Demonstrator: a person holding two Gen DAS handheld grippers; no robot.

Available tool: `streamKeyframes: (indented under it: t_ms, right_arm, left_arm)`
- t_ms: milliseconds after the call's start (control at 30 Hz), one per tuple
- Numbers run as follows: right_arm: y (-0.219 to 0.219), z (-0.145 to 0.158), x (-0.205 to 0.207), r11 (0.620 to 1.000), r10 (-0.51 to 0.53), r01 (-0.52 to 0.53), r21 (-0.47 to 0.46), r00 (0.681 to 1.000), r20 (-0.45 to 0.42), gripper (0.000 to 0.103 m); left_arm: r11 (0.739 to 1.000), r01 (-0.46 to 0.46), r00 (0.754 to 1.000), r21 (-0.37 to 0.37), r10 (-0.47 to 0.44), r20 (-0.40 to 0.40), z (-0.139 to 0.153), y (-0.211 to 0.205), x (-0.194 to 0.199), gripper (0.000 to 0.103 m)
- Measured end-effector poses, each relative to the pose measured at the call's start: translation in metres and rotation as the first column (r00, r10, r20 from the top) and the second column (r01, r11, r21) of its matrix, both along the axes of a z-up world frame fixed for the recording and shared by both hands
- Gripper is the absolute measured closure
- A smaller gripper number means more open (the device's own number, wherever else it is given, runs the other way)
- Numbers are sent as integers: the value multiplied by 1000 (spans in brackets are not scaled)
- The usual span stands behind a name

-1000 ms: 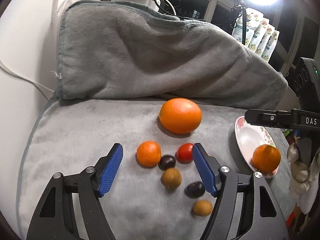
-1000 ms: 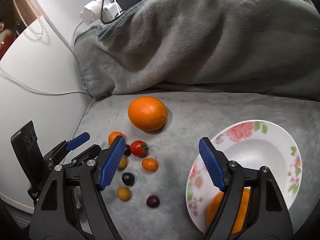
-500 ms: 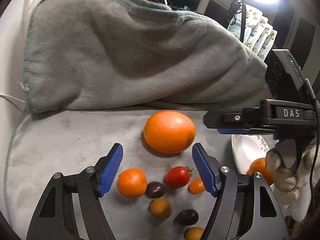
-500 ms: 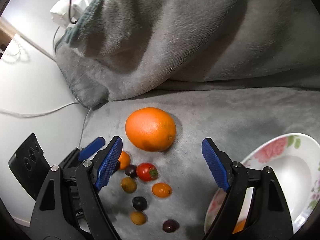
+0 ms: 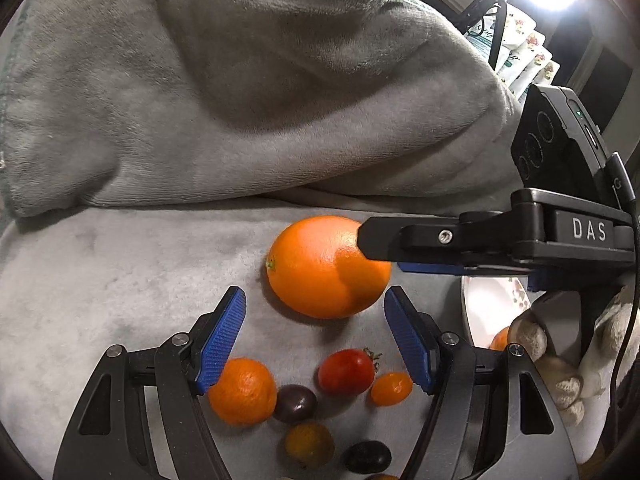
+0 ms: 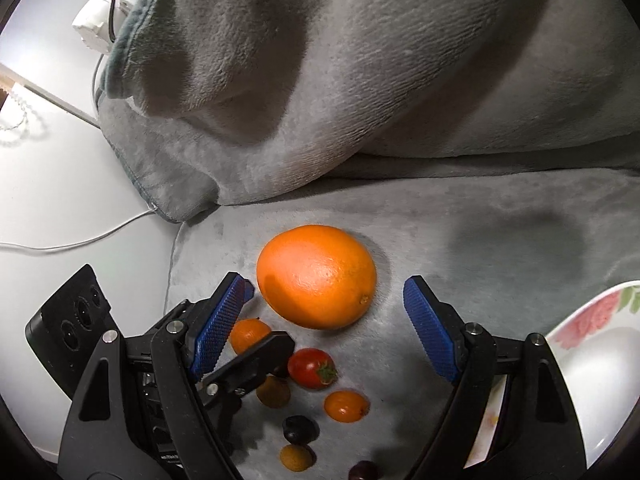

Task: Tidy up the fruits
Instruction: 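Move the right gripper to the large oval orange and close on it, then lift the oval orange with the right gripper toward the plate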

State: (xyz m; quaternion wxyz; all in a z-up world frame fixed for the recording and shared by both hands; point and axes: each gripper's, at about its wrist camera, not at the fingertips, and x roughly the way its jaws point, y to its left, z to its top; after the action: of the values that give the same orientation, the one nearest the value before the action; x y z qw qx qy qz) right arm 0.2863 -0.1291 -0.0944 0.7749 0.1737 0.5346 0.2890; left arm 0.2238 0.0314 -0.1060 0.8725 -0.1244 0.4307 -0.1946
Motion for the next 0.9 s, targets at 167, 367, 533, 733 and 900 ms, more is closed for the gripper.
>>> streamKeyframes:
  t_ms: [167,367,533,733,900]
  right_arm:
    - [4,0,1,1000,8,-8,-4,1000,-5,19]
    - [5,-3,2,1000,8,-8,9,1000,-16,19]
    - [8,-6,3,1000,14,-14,15,1000,-23,26]
    - [9,-10,6,1000,10,-9,18,999,-36,30]
    - [7,-11,5,1000,4,-3,21,1000,-30,31]
  left_arm:
    - [1000,10,1000,-12,-10,-20,-4,-4,7,31]
    - [1000,19,999,-22,-19,-25,-7,-9,11,32]
    - [1000,18,999,-19,-19,-31,-11,-15,17,33]
    - [1000,21,999,-10,-21,-36,-15,-18,19,33]
    - [1000,26,999,-5,-26,-30,-15,-20,20,34]
